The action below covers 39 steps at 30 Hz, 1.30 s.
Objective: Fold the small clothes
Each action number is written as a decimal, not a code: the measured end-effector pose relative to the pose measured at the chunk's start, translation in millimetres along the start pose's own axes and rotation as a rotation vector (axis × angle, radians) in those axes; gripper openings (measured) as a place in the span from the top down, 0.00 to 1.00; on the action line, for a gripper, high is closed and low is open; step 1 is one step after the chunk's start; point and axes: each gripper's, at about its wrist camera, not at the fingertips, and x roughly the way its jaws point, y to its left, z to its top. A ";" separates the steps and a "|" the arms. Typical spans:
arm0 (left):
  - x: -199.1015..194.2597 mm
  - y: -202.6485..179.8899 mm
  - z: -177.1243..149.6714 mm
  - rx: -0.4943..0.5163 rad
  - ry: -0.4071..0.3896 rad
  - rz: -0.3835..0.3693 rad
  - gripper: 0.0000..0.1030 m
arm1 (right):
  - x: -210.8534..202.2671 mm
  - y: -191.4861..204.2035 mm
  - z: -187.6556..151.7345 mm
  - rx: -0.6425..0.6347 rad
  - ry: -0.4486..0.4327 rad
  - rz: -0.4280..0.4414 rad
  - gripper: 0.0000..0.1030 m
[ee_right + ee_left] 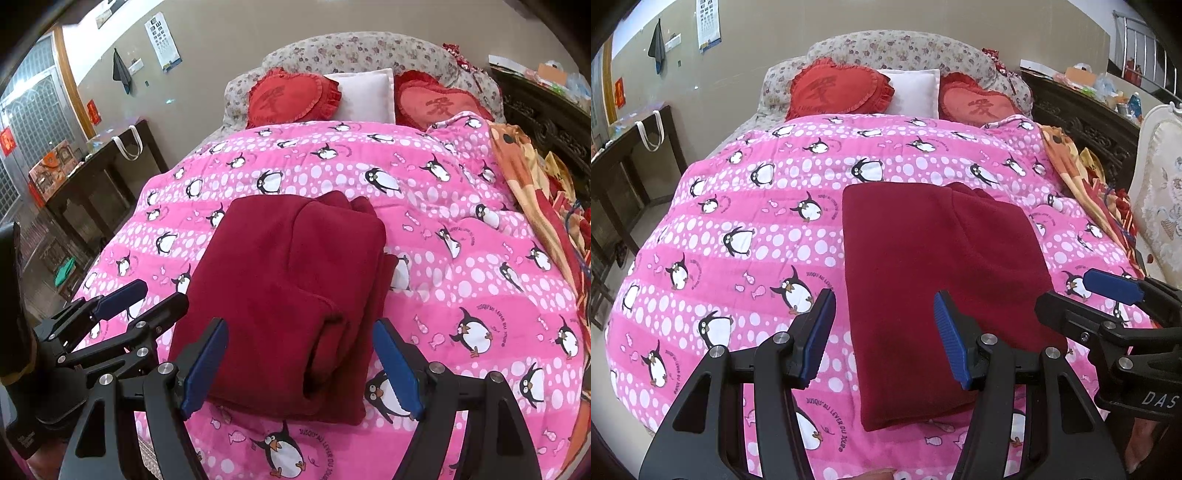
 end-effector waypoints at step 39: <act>10.1 7.1 1.5 -0.006 0.014 0.002 0.46 | 16.2 4.9 1.5 -0.018 0.043 0.013 0.23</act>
